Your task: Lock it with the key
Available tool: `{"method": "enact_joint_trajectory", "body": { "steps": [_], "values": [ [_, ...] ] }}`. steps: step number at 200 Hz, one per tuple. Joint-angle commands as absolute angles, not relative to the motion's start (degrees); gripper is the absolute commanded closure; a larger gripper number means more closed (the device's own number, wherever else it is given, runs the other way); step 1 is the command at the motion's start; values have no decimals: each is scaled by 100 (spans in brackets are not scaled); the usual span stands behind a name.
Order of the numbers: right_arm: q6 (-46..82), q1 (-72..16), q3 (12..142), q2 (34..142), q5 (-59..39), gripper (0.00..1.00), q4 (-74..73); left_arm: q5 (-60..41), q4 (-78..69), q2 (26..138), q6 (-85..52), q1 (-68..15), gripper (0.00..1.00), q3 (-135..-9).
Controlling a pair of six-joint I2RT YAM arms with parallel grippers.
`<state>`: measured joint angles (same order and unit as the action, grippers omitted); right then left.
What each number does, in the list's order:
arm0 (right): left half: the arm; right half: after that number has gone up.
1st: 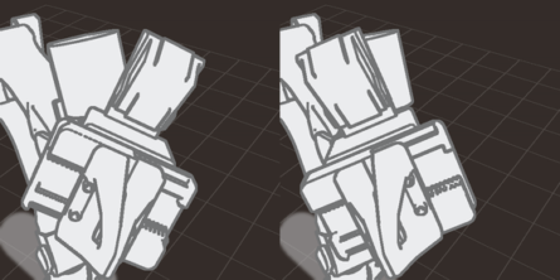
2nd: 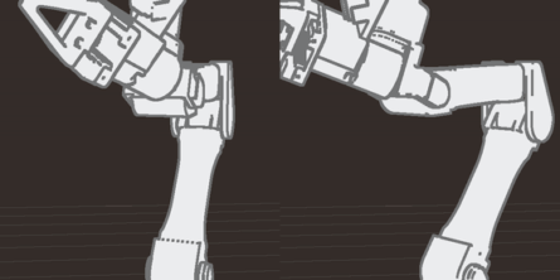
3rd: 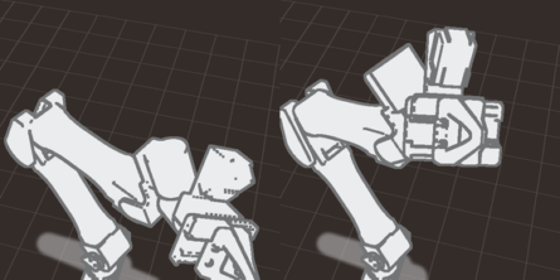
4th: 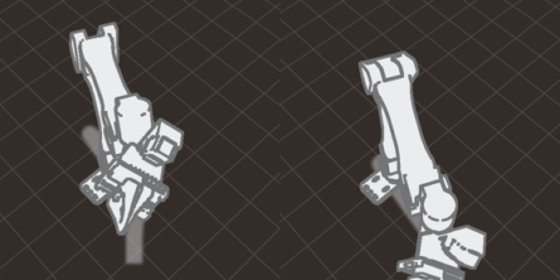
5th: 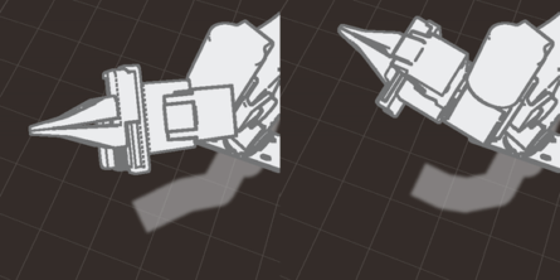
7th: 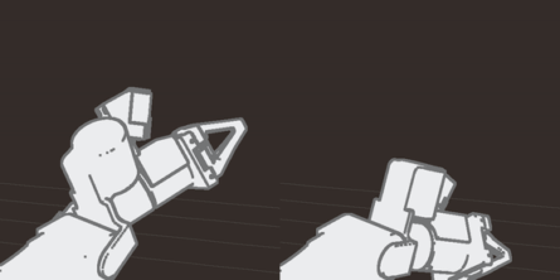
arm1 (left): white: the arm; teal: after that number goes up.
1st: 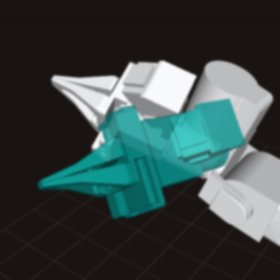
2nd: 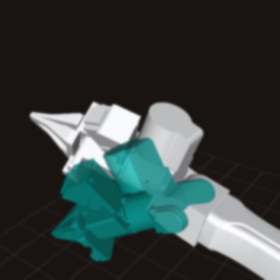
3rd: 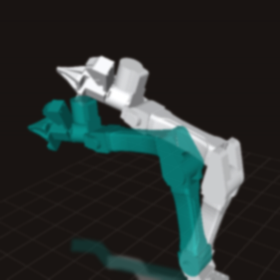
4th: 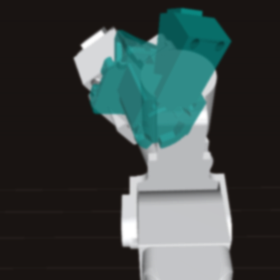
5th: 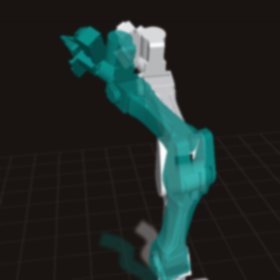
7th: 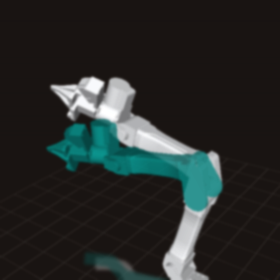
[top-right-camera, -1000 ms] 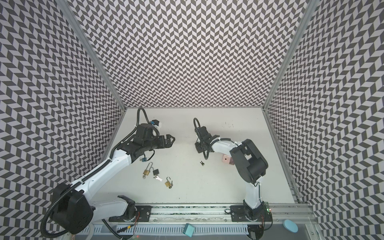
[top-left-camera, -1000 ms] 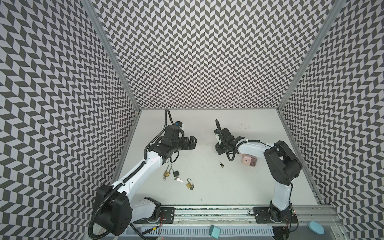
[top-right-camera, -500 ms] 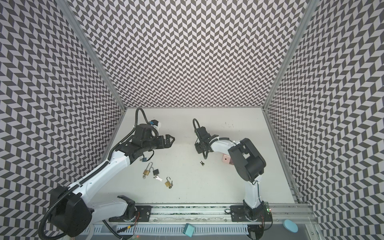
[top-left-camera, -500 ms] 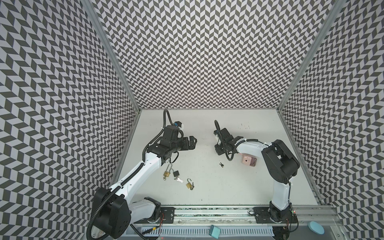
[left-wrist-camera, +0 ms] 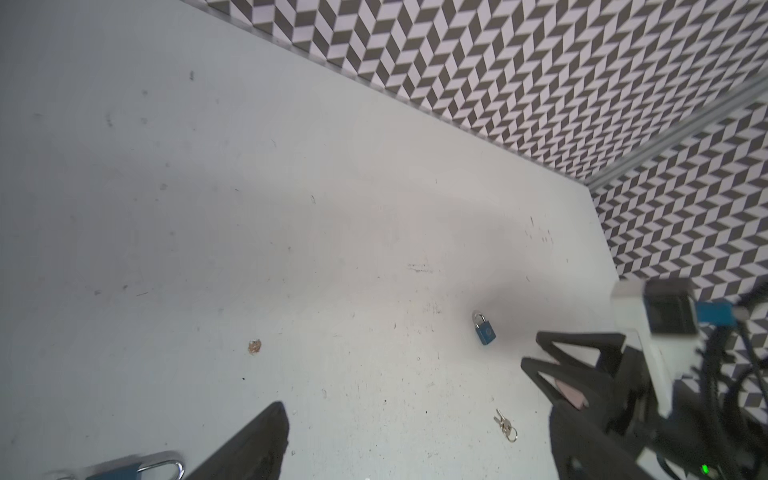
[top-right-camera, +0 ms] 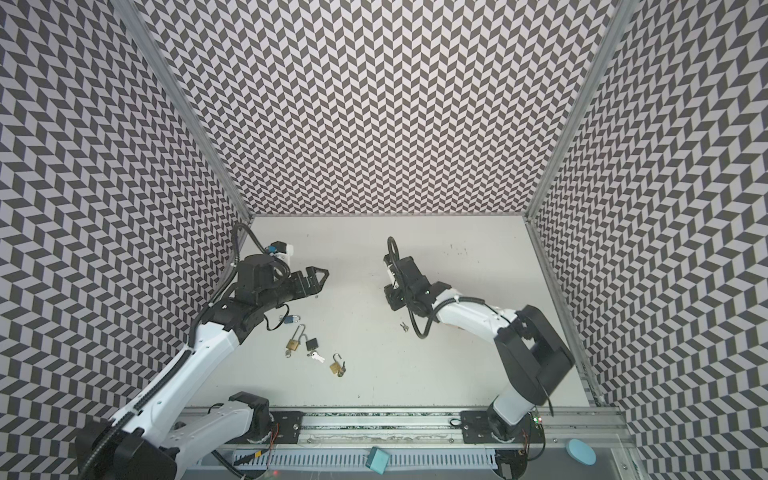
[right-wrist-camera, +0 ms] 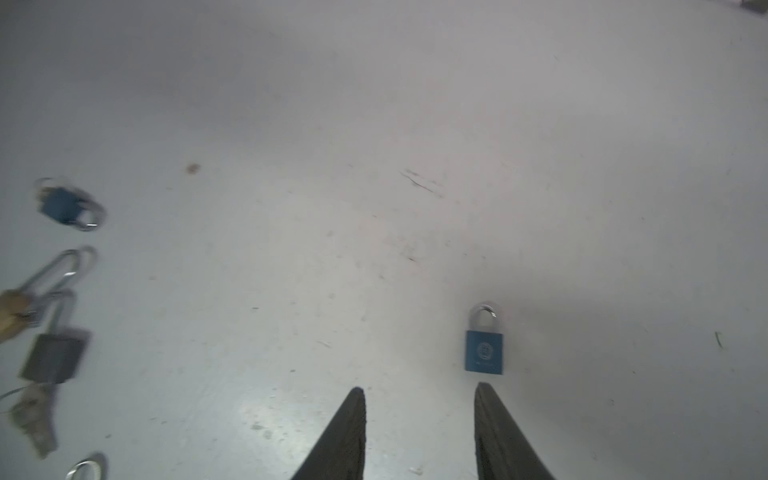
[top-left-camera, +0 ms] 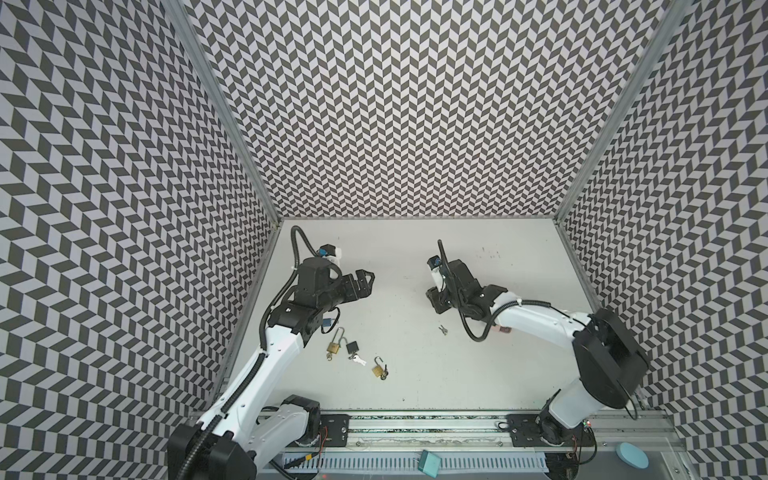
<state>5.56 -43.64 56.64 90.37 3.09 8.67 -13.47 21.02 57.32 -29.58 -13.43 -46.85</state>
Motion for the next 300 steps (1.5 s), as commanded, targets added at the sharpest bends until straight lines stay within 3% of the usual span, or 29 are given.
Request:
{"method": "enact_joint_trajectory", "body": {
  "steps": [1,55,128,300],
  "values": [
    [536,-4957,5300,8838,165,57,141,-1537,2040,5321,-3269,-1041,2,-4469],
    [646,-6126,5235,8938,271,58,139,-1991,2206,4607,-3588,-53,7,-3887],
    [1404,-7340,5735,9883,609,58,580,-2865,2113,4554,-3788,1144,9,-3368],
    [1562,-7541,7001,11377,976,59,1631,-2970,1951,4630,-3727,1256,11,-3340]
  ]
}}
